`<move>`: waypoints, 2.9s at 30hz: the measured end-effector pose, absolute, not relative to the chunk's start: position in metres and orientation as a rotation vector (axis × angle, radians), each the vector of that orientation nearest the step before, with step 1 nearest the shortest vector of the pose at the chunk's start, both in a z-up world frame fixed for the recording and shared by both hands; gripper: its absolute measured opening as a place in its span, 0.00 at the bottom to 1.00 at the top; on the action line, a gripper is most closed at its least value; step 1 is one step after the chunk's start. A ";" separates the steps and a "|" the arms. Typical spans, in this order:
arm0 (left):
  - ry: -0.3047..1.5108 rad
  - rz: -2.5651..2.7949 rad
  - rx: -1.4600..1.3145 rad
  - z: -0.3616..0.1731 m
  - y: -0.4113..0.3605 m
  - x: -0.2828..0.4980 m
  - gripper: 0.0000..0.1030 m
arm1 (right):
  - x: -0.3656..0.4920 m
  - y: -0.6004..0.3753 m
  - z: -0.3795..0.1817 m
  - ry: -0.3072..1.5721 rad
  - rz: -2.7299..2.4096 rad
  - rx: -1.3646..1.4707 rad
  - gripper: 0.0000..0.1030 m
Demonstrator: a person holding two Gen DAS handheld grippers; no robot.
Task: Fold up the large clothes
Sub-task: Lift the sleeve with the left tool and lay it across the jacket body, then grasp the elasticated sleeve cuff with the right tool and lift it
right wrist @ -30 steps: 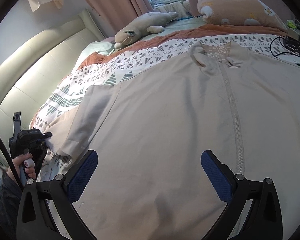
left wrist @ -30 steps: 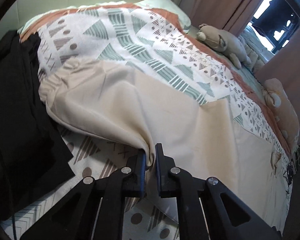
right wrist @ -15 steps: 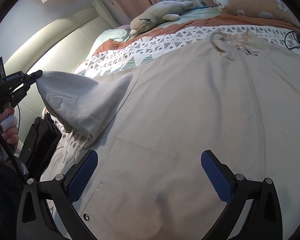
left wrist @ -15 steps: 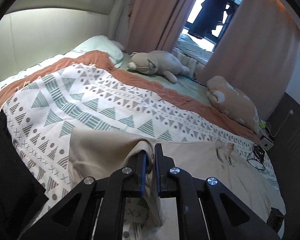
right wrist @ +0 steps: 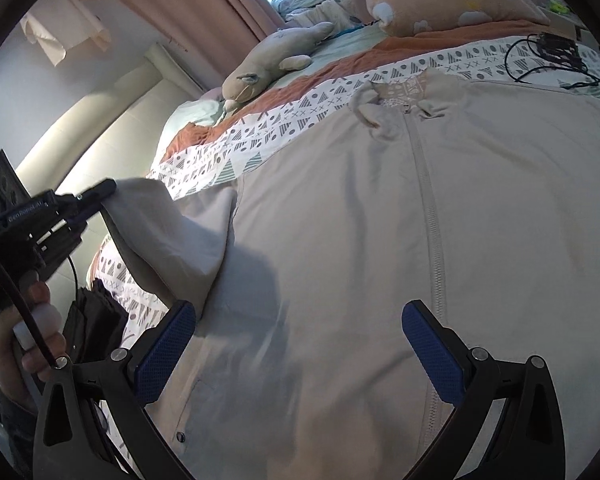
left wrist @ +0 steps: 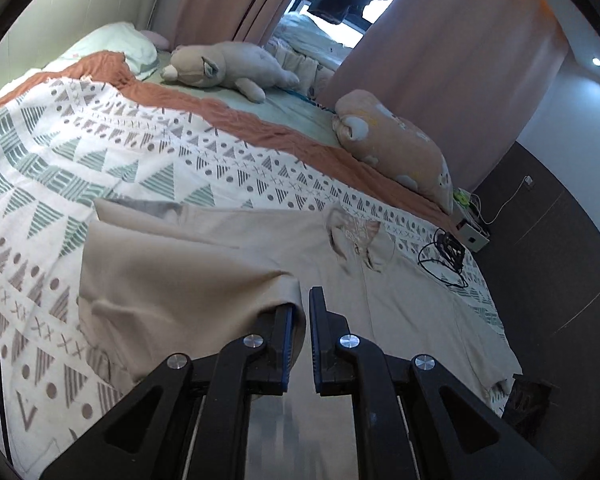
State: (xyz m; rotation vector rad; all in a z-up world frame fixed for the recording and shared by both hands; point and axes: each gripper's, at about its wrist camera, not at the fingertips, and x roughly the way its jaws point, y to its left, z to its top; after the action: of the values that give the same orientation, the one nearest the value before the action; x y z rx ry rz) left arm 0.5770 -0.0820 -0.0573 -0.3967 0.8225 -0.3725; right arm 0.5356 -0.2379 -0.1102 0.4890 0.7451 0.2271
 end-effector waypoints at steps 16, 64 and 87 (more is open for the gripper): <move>1.149 -0.355 -0.408 -0.182 -0.164 0.540 0.12 | 0.471 -0.300 -0.079 0.643 0.139 0.567 1.00; 0.809 0.043 -0.610 -0.115 0.125 0.472 0.96 | 0.639 -0.039 -0.114 0.864 0.433 -0.073 0.67; 0.786 0.015 -0.720 -0.116 0.140 0.479 0.96 | 0.734 -0.017 -0.168 1.066 0.451 0.009 0.18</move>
State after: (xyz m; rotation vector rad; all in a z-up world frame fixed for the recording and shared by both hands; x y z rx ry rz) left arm 0.4792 0.1403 -0.1157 -0.7198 0.7860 0.0153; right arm 0.7344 -0.0171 -0.1678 0.0094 1.0662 0.4514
